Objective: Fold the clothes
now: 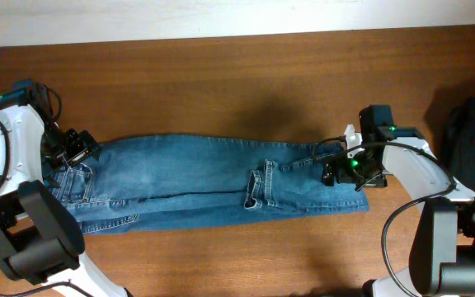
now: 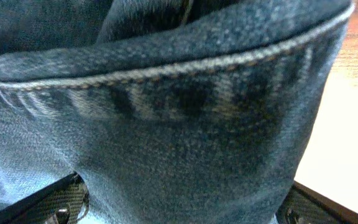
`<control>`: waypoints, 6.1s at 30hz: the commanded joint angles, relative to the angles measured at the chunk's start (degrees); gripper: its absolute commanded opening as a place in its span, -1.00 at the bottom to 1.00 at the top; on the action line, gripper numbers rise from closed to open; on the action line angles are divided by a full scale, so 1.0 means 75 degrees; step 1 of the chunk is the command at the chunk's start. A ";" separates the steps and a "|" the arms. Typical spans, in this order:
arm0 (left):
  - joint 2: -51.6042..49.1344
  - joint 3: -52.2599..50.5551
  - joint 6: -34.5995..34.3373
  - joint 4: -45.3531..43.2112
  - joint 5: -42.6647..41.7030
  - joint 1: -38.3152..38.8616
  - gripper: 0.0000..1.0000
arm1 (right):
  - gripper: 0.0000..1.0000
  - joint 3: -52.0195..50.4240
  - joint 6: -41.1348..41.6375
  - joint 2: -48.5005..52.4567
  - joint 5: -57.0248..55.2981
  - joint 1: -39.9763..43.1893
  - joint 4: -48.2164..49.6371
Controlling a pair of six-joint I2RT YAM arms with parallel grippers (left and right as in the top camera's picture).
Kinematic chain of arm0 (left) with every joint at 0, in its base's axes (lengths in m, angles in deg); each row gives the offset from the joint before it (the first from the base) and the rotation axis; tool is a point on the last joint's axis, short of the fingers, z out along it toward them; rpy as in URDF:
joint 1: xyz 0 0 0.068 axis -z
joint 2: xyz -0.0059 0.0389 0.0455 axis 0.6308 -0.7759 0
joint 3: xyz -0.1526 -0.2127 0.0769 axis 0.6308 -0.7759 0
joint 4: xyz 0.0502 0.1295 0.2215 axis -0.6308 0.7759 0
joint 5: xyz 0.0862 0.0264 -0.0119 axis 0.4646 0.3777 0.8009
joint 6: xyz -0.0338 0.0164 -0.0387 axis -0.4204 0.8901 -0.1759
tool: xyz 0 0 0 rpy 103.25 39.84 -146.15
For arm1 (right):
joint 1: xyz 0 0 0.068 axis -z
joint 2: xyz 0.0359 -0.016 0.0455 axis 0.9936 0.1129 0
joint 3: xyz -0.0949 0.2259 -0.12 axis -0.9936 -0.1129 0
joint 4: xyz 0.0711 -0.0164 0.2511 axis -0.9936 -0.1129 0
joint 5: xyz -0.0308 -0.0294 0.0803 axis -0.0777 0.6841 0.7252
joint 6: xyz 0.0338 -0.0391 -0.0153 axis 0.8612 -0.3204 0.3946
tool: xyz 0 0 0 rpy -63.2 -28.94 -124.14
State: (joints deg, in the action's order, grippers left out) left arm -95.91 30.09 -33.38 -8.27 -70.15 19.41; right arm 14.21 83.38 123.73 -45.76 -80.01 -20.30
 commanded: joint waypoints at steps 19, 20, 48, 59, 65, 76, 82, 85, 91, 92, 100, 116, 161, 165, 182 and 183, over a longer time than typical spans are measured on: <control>0.0015 -0.0015 -0.0023 0.0020 -0.0058 -0.0044 0.98 | 0.97 -0.1119 -0.0111 0.0029 -0.0338 0.0044 0.1233; 0.0015 -0.0015 -0.0023 0.0020 -0.0058 -0.0044 0.98 | 0.98 -0.1119 -0.0108 0.0029 -0.0329 0.0044 0.1268; 0.0015 -0.0015 -0.0023 0.0082 -0.0058 -0.0044 0.99 | 0.86 -0.1113 -0.0099 0.0006 0.0286 0.0044 0.0664; 0.0015 -0.0015 -0.0020 0.0125 -0.0055 -0.0044 0.98 | 0.97 -0.0685 0.0385 -0.0504 -0.0621 0.0044 0.0385; 0.0015 -0.0015 -0.0023 0.0125 -0.0055 -0.0044 0.99 | 0.97 -0.0694 0.0117 -0.0312 -0.0659 0.0044 0.0452; 0.0015 -0.0015 -0.0020 0.0090 -0.0055 -0.0044 0.98 | 0.97 -0.0694 -0.0504 0.0525 0.0029 0.0093 0.0734; 0.0015 -0.0015 -0.0020 0.0076 -0.0055 -0.0044 0.98 | 0.95 -0.0694 -0.0501 0.0530 0.0749 0.0085 0.0755; 0.0015 -0.0015 -0.0020 0.0067 -0.0055 -0.0044 0.98 | 0.72 -0.0694 -0.0495 0.0530 0.0906 0.0085 0.0632; 0.0015 -0.0015 -0.0020 0.0076 -0.0055 -0.0044 0.98 | -0.07 -0.0694 -0.0460 0.0530 0.0933 0.0087 0.0525; 0.0015 -0.0015 -0.0020 0.0076 -0.0055 -0.0044 0.98 | -0.08 -0.0688 -0.0382 0.0527 0.0895 0.0087 0.0530; 0.0015 -0.0015 -0.0020 0.0128 -0.0055 -0.0044 0.98 | -0.92 0.0323 0.0935 0.0519 -0.0344 0.0577 -0.0169; 0.0015 -0.0015 -0.0020 0.0204 -0.0041 -0.0044 0.98 | -0.92 0.3124 0.1600 0.0519 -0.3389 0.1649 -0.2433; 0.0015 -0.0015 -0.0020 0.0105 -0.0006 -0.0044 0.98 | 0.57 0.4657 0.2748 0.1684 0.1594 -0.4083 -0.2296; 0.0015 -0.0015 -0.0020 0.0125 -0.0006 -0.0044 0.98 | 0.57 0.4677 0.2798 0.1632 0.1597 -0.4010 -0.2282; 0.0015 -0.0015 -0.0023 0.0070 -0.0064 -0.0044 0.98 | 0.82 0.4707 0.0122 0.1571 0.0868 -0.4062 -0.3838; 0.0015 -0.0015 -0.0023 0.0076 -0.0064 -0.0044 0.98 | 0.83 0.4707 0.0122 0.1588 0.0866 -0.4176 -0.3809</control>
State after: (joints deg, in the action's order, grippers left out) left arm -95.91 30.09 -33.38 -7.60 -70.15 19.41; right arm 48.20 88.15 136.28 -38.74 -108.82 -49.34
